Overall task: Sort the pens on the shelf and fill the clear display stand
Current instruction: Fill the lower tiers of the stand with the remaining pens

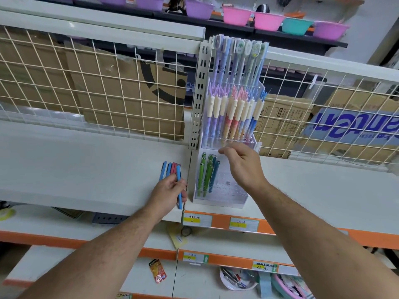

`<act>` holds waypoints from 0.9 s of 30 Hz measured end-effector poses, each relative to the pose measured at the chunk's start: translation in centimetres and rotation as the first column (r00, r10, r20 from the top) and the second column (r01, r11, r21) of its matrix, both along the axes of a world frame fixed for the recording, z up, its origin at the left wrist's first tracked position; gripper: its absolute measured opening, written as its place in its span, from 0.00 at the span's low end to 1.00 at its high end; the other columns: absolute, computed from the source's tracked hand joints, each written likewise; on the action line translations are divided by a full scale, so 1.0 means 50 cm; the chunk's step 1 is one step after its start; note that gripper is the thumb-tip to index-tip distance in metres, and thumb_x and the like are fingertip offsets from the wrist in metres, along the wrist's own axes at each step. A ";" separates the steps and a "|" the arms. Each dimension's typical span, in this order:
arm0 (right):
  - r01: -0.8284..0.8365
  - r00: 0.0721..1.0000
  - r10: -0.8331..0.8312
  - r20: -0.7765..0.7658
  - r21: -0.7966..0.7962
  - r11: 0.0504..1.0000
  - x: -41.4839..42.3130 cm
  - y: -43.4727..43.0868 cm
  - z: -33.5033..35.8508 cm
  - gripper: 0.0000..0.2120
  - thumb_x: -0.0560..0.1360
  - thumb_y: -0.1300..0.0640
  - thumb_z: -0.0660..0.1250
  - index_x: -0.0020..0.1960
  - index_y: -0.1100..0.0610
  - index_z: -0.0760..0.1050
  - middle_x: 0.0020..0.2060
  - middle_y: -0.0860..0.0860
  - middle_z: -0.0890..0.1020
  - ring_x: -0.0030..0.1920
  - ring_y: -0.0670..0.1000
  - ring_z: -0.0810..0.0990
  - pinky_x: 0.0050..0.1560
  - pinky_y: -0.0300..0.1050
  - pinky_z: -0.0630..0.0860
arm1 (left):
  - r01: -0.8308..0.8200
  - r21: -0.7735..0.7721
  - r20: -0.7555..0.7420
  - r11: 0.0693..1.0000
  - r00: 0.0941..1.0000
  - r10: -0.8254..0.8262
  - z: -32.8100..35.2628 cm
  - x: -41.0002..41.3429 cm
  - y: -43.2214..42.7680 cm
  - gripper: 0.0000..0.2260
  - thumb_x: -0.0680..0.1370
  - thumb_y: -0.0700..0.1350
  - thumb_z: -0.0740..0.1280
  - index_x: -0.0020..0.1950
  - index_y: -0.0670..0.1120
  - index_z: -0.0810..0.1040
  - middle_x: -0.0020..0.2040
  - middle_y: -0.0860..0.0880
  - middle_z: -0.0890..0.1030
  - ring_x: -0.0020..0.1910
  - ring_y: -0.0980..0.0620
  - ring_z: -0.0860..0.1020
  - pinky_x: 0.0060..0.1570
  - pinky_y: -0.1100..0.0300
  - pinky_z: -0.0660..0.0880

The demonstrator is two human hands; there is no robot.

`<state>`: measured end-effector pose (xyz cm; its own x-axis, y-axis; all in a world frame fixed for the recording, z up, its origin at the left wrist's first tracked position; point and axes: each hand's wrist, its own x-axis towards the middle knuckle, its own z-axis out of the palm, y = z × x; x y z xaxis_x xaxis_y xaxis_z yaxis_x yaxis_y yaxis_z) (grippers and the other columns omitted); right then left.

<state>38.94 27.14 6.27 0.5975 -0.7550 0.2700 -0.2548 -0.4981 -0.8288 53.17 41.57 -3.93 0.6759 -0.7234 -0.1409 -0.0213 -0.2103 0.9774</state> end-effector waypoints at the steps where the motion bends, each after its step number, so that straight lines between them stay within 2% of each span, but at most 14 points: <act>1: 0.017 1.000 -0.017 0.004 0.009 1.000 -0.006 0.001 -0.005 0.11 0.79 0.57 0.64 0.47 0.59 0.84 0.45 0.51 0.84 0.50 0.50 0.80 0.52 0.48 0.76 | -0.024 -0.025 -0.011 0.999 1.000 0.023 0.003 -0.004 0.001 0.08 0.83 0.47 0.62 0.51 0.45 0.78 0.37 0.46 0.81 0.40 0.47 0.82 0.50 0.48 0.82; 3: 0.034 0.999 -0.034 -0.010 0.016 0.999 -0.018 0.006 -0.017 0.09 0.78 0.58 0.65 0.44 0.58 0.82 0.41 0.49 0.83 0.45 0.49 0.80 0.45 0.44 0.75 | -0.072 -0.081 -0.002 0.994 0.997 0.072 0.015 -0.019 0.008 0.09 0.84 0.47 0.61 0.51 0.47 0.78 0.36 0.46 0.79 0.39 0.47 0.80 0.46 0.53 0.80; 6: 0.011 1.000 -0.010 -0.027 0.052 0.999 -0.039 0.027 -0.040 0.09 0.76 0.60 0.65 0.39 0.59 0.79 0.34 0.50 0.81 0.36 0.46 0.75 0.40 0.42 0.72 | -0.060 -0.114 0.147 0.992 0.986 0.076 0.031 -0.059 0.025 0.11 0.83 0.51 0.61 0.49 0.46 0.77 0.33 0.52 0.72 0.33 0.54 0.74 0.39 0.55 0.76; 8: -0.056 0.998 0.058 -0.014 0.108 0.993 -0.054 0.050 -0.055 0.08 0.76 0.60 0.67 0.38 0.59 0.77 0.31 0.49 0.78 0.33 0.45 0.72 0.38 0.41 0.71 | -0.005 -0.137 0.262 0.991 0.964 0.041 0.039 -0.091 0.035 0.12 0.83 0.51 0.61 0.47 0.44 0.76 0.30 0.56 0.70 0.30 0.59 0.69 0.33 0.63 0.69; 10: -0.159 0.987 0.161 -0.001 0.157 0.975 -0.064 0.075 -0.068 0.07 0.75 0.59 0.71 0.39 0.59 0.79 0.30 0.46 0.76 0.32 0.43 0.71 0.36 0.38 0.70 | 0.055 -0.160 0.309 0.986 0.951 -0.003 0.046 -0.120 0.038 0.11 0.82 0.48 0.62 0.46 0.42 0.77 0.30 0.55 0.70 0.30 0.60 0.67 0.31 0.66 0.64; 12: -0.236 0.971 0.239 0.006 0.181 0.955 -0.067 0.093 -0.080 0.05 0.74 0.56 0.74 0.42 0.57 0.81 0.31 0.47 0.78 0.32 0.44 0.72 0.36 0.41 0.71 | 0.111 -0.153 0.292 0.982 0.954 -0.062 0.048 -0.140 0.035 0.09 0.82 0.44 0.63 0.47 0.42 0.79 0.34 0.50 0.75 0.33 0.57 0.71 0.33 0.64 0.68; 14: -0.266 0.963 0.268 0.008 0.166 0.950 -0.068 0.098 -0.087 0.07 0.72 0.52 0.74 0.43 0.56 0.83 0.34 0.55 0.81 0.35 0.51 0.77 0.39 0.51 0.76 | 0.160 -0.134 0.248 0.978 0.961 -0.123 0.046 -0.155 0.033 0.07 0.82 0.41 0.62 0.51 0.44 0.81 0.42 0.46 0.81 0.40 0.53 0.77 0.40 0.59 0.74; 16: -0.264 0.963 0.270 -0.017 0.165 0.950 -0.071 0.096 -0.088 0.09 0.73 0.53 0.73 0.43 0.59 0.83 0.36 0.58 0.82 0.36 0.54 0.78 0.42 0.56 0.78 | 0.176 -0.114 0.219 0.978 0.964 -0.148 0.043 -0.165 0.031 0.08 0.82 0.39 0.62 0.52 0.45 0.81 0.41 0.48 0.80 0.41 0.53 0.77 0.41 0.59 0.74; 17: -0.259 0.963 0.268 -0.032 0.167 0.951 -0.074 0.095 -0.085 0.09 0.75 0.54 0.73 0.43 0.60 0.82 0.34 0.58 0.82 0.35 0.52 0.78 0.40 0.54 0.78 | 0.184 -0.108 0.219 0.977 0.963 -0.157 0.043 -0.167 0.031 0.08 0.81 0.39 0.62 0.51 0.46 0.81 0.39 0.51 0.79 0.39 0.55 0.76 0.39 0.62 0.73; 19: -0.237 0.968 0.247 -0.041 0.166 0.957 -0.079 0.088 -0.075 0.09 0.78 0.57 0.71 0.43 0.63 0.79 0.33 0.57 0.82 0.33 0.49 0.79 0.36 0.47 0.76 | 0.209 -0.057 0.273 0.976 0.944 -0.186 0.046 -0.164 0.025 0.07 0.81 0.40 0.64 0.50 0.50 0.80 0.40 0.55 0.79 0.39 0.59 0.76 0.39 0.67 0.72; 21: -0.158 0.987 0.163 -0.010 0.185 0.970 -0.082 0.075 -0.061 0.08 0.80 0.58 0.69 0.44 0.62 0.78 0.36 0.57 0.84 0.33 0.49 0.83 0.33 0.42 0.75 | 0.218 0.071 0.386 0.973 0.894 -0.228 0.042 -0.147 0.020 0.06 0.80 0.42 0.66 0.55 0.50 0.79 0.47 0.54 0.79 0.44 0.59 0.78 0.44 0.66 0.74; 24: 0.010 1.000 -0.015 0.023 0.180 0.984 -0.082 0.044 -0.042 0.06 0.80 0.57 0.68 0.47 0.59 0.78 0.39 0.56 0.85 0.34 0.50 0.86 0.32 0.48 0.79 | 0.153 0.244 0.545 0.957 0.795 -0.266 0.028 -0.102 0.025 0.09 0.79 0.42 0.65 0.58 0.50 0.78 0.53 0.55 0.75 0.49 0.59 0.76 0.51 0.64 0.74; 27: 0.088 0.996 -0.089 -0.003 0.132 0.987 -0.077 0.025 -0.031 0.04 0.80 0.57 0.69 0.49 0.58 0.78 0.39 0.55 0.85 0.36 0.48 0.86 0.35 0.50 0.83 | 0.054 0.373 0.639 0.926 0.709 -0.299 0.018 -0.062 0.034 0.08 0.78 0.43 0.63 0.54 0.50 0.79 0.52 0.55 0.76 0.50 0.55 0.75 0.51 0.59 0.75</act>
